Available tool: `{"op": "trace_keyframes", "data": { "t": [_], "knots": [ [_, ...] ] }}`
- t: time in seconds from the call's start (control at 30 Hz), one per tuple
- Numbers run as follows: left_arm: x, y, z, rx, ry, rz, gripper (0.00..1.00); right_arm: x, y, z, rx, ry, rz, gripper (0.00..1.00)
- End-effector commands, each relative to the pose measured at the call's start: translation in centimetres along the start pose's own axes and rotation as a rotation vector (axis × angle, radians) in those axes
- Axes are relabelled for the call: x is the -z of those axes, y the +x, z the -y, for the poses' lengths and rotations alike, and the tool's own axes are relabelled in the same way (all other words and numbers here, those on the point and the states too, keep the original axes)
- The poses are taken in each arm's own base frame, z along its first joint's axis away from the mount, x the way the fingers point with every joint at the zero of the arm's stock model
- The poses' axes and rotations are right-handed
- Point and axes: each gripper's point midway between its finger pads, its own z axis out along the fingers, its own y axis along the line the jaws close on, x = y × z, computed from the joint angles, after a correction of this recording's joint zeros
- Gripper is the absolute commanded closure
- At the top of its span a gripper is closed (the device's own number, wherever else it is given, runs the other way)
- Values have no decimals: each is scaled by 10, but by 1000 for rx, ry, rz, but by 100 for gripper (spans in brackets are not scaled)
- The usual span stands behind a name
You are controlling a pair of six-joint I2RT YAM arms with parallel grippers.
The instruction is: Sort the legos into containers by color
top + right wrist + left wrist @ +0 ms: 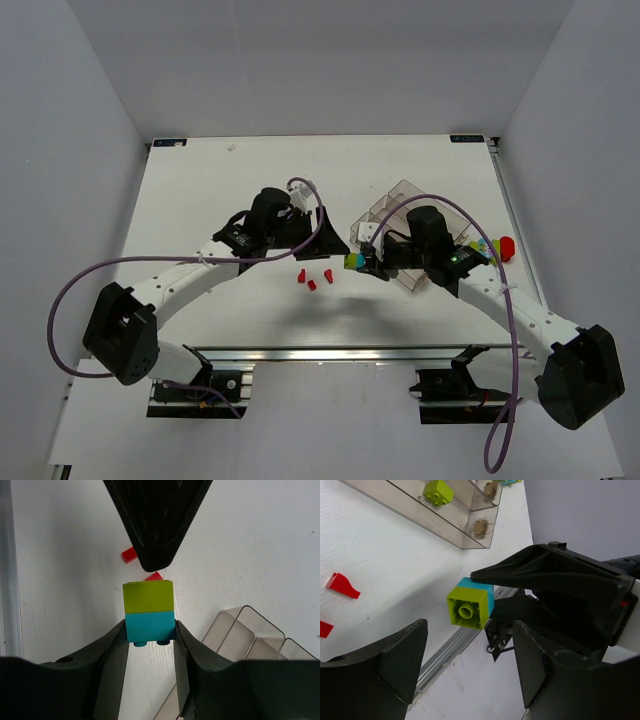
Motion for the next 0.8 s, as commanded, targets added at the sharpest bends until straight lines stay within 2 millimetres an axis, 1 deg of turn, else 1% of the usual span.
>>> {"op": "trace_keyframes", "data": {
  "t": [0.0,0.17,0.3,0.4,0.43,0.47,0.7,0.77],
  "knots": [
    [-5,6,8,10,52,-26,23,3,-20,15,26,52,45,100],
    [-12,8,5,23,60,-45,28,1,-20,16,25,55,49,100],
    [-16,12,-2,31,47,-60,31,1,-20,15,26,55,50,100],
    [-18,13,-3,33,52,-67,37,0,-20,14,27,51,53,100],
    [-19,14,-3,35,53,-68,40,0,-20,14,25,51,53,100],
    [-20,13,-2,32,57,-67,42,0,-19,15,24,54,52,100],
    [-22,13,2,38,85,-76,43,-1,-17,14,14,50,52,100],
    [-23,14,3,40,93,-81,43,-1,-20,13,14,46,62,100]
  ]
}}
